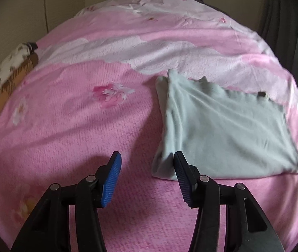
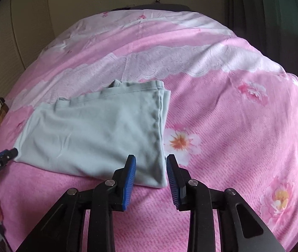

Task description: Fold small clothes

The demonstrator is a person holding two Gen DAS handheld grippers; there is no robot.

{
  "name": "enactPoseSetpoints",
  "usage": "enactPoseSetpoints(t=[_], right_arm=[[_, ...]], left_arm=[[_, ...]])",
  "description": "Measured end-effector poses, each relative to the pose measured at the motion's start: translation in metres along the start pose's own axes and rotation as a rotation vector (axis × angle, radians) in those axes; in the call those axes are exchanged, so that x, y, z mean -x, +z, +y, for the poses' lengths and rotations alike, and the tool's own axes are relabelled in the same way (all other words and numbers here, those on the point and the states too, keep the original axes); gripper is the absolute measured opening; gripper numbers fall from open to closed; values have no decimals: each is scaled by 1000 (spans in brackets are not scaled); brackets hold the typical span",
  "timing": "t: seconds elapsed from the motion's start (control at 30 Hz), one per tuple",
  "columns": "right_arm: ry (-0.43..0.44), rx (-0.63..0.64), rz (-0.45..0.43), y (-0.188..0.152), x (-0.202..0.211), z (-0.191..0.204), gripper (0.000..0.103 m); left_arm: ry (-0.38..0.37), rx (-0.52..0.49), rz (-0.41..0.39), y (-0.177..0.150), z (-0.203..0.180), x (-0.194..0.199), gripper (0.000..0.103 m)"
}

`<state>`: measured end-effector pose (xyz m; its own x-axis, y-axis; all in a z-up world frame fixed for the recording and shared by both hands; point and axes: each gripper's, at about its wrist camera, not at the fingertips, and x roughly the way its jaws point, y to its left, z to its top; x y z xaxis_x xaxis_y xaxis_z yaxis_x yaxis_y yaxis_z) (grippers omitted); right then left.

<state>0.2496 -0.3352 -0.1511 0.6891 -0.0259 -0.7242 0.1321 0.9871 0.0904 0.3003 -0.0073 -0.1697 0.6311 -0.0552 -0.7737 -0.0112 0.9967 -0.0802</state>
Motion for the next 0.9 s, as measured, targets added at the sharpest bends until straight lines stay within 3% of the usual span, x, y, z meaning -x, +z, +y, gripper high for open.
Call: enactPoseSetpoints(t=[0.13,0.17,0.3,0.47,0.67,0.9], right_arm=[[37,-12,-42,15,2,-8,52],[66,-13,-52,24,-1,-11,53],[162,-30,-64,56,-15,-29,53],[302,-88,56,86,-69,-58,53],[376,-153,161,84,-113,-72,53],[444,-133,163,82,-124,-67,52]], left_arm=[[-6,-1,-37,12,-20,8,51],[-17,2,-43,18,-28,9,51],[-61,-17,-62,41,-65,8,53],[-70,-70,-74,61,-110,-3,54],[-47,-85,-80,65,-125,-12,54],[-10,-109,-70,63,-127,-23,54]])
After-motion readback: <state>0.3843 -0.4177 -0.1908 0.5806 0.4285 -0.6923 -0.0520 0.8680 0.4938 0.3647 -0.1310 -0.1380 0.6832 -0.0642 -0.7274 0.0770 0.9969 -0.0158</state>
